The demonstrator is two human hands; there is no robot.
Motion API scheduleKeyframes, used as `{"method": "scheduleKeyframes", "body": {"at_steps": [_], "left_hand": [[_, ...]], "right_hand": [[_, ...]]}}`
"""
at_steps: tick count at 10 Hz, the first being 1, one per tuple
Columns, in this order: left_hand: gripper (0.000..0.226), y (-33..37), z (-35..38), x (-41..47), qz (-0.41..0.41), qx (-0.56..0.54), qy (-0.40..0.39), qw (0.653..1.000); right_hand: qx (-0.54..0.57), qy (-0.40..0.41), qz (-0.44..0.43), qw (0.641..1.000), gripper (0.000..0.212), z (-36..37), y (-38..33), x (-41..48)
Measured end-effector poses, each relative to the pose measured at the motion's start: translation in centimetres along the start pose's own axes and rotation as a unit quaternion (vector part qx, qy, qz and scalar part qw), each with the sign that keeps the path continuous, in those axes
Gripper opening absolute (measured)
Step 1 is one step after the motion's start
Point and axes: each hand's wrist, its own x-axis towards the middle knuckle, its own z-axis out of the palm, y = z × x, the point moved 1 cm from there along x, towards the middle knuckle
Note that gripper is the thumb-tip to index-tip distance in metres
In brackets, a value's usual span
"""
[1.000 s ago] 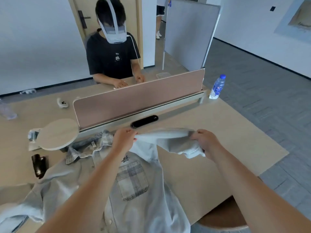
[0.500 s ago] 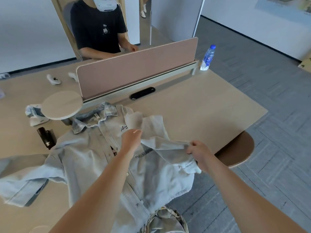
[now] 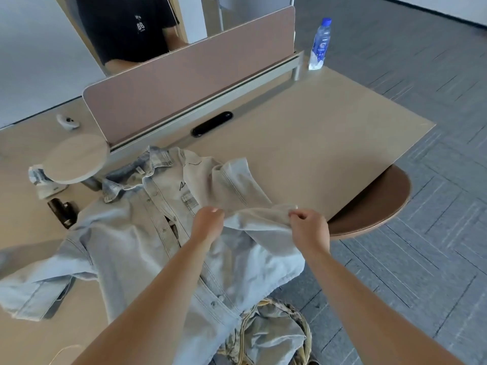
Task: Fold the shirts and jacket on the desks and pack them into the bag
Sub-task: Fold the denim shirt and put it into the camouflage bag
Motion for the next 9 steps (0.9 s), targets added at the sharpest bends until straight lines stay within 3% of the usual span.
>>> {"method": "scheduleKeyframes", "body": {"at_steps": [2, 3, 4, 5, 6, 7, 8, 9], "left_hand": [[0.019, 0.5, 3.4, -2.6, -0.009, -0.061, -0.071, 0.996], [0.016, -0.2, 5.2, -3.7, 0.002, -0.046, -0.117, 0.992], [0.016, -1.0, 6.2, -4.5, 0.014, -0.007, -0.103, 0.995], [0.020, -2.0, 6.8, -4.8, 0.006, -0.014, -0.092, 0.996], [0.018, -2.5, 7.7, -5.1, 0.013, -0.005, -0.109, 0.994], [0.010, -2.8, 8.6, -5.5, 0.019, -0.030, -0.119, 0.992], [0.017, -3.0, 9.2, -5.7, 0.015, -0.039, -0.102, 0.994], [0.018, -2.8, 9.1, -6.1, 0.022, -0.049, -0.084, 0.995]], "right_hand": [[-0.093, -0.140, 0.074, 0.983, 0.023, -0.7, 4.8, -2.3], [-0.068, -0.180, 0.130, 0.973, 0.022, -0.8, 5.1, -3.1], [-0.215, -0.266, 0.031, 0.939, 0.035, -0.2, 6.8, -2.2], [-0.149, -0.196, 0.041, 0.968, 0.019, -1.4, 6.9, -2.6], [-0.204, -0.099, 0.038, 0.973, 0.014, -1.9, 7.7, -1.8], [-0.208, -0.063, -0.020, 0.976, 0.013, -1.7, 6.9, -1.2], [-0.226, -0.142, -0.057, 0.962, 0.023, -1.0, 6.1, -0.1], [-0.199, -0.200, -0.042, 0.958, 0.024, -0.2, 5.6, 0.7]]}}
